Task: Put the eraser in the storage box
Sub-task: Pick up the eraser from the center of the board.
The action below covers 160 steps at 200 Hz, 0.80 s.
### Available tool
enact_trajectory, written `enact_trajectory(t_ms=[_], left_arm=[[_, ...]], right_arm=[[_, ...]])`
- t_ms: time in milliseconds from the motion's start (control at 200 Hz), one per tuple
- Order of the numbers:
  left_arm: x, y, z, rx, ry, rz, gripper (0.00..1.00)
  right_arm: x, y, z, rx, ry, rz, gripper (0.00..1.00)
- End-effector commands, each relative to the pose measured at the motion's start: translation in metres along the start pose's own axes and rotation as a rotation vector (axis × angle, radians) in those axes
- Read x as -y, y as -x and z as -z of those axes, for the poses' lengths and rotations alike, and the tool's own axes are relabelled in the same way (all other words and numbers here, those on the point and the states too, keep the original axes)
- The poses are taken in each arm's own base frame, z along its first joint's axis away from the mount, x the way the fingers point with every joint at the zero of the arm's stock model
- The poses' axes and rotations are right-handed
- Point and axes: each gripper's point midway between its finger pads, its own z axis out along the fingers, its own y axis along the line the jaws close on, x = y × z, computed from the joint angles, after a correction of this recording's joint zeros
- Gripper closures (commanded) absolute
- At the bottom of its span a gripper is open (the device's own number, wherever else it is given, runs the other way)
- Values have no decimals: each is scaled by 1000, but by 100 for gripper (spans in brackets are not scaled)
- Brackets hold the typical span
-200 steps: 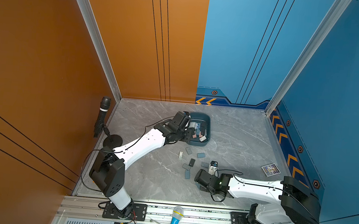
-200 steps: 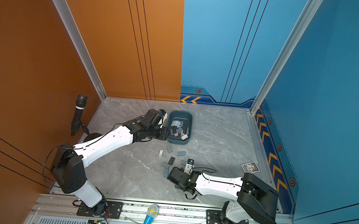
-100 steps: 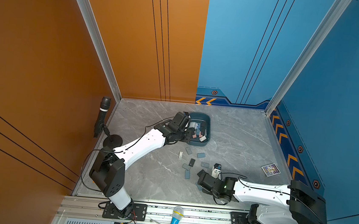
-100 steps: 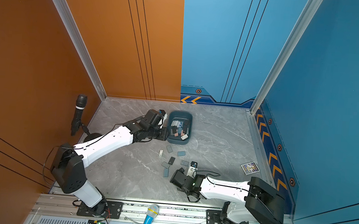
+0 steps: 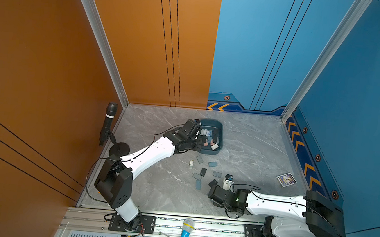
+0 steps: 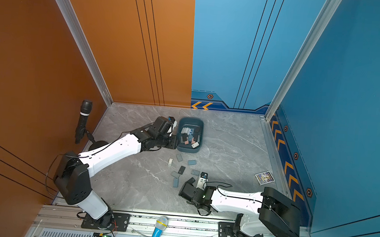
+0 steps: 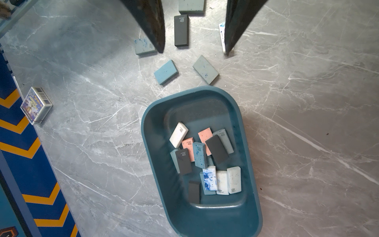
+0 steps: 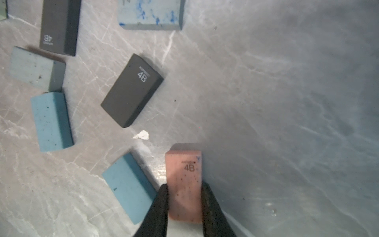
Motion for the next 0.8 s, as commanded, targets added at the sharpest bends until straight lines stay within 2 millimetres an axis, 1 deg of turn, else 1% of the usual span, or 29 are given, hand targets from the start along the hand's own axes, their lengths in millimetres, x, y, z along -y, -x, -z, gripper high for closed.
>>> enact_trajectory(t_ms=[0,220,350,446,626,796], left_arm=[[-2,2,7,14,-7,8,52],[-5,1,15,23,-10,12,52],[-2,-3,18,15,-36,9,53],[-1,-7,21,4,-46,2,53],[-7,-12,27,4,-23,2,53],[-8,-11,34,22,-19,7,53]], right_arm=[[43,-39,-15,-157,-152,43,76],[49,-35,-12,-143,-188,53,83],[49,-26,-8,-94,-186,58,86],[45,-17,-1,-56,-173,57,88],[42,-6,12,-11,-134,45,88],[40,3,23,20,-99,40,88]])
